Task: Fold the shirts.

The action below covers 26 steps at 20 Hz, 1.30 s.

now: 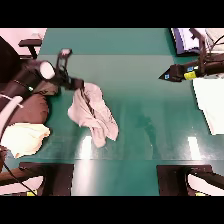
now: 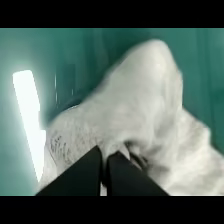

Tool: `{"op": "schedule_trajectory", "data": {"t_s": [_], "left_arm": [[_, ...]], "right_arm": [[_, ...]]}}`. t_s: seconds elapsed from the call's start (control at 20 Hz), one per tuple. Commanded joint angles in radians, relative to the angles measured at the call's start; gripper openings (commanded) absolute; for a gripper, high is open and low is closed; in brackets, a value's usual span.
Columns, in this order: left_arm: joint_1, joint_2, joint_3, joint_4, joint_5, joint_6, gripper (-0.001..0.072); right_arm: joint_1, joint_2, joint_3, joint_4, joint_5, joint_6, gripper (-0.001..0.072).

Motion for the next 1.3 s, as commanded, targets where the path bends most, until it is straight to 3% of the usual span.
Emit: {"op": "schedule_trajectory", "data": {"t_s": [0.0,0.1,0.25,0.6,0.7,0.75,0.95,1.15,1.25], "left_arm": [[-0.015,0.091,0.255,-0.009,-0.021,0.125,0.0023],[-0.058,0.143,0.435,-0.026,-0.039,0.224,0.0023],[-0.172,0.164,0.603,-0.033,-0.112,0.298,0.0023],[-0.420,0.073,0.496,-0.060,-0.239,0.327,0.0031],[-0.429,0.032,0.406,-0.097,-0.231,0.301,0.0582],[-0.426,0.016,0.361,-0.094,-0.218,0.272,0.0626],[-0.303,0.010,0.254,-0.023,-0.216,0.157,0.0626],[-0.124,0.010,0.056,-0.228,-0.216,0.118,0.0626],[-0.091,0.010,-0.096,-0.243,-0.197,0.118,0.0626]], "right_arm": [[-0.004,0.001,0.161,0.002,0.035,0.000,0.0013],[-0.004,0.001,0.289,0.002,0.037,0.000,0.0013],[-0.004,0.001,0.449,0.001,0.037,0.000,0.0012],[-0.004,0.017,0.583,-0.008,0.035,0.000,0.0013],[-0.008,0.045,0.523,-0.008,0.035,0.000,0.0013],[-0.019,0.060,0.489,-0.008,0.035,0.000,0.0013],[-0.071,0.124,0.364,-0.006,0.018,0.000,0.0013],[-0.110,0.178,0.273,-0.006,-0.009,0.000,0.0013],[-0.115,0.194,0.242,-0.005,-0.021,0.000,0.0013]]}}
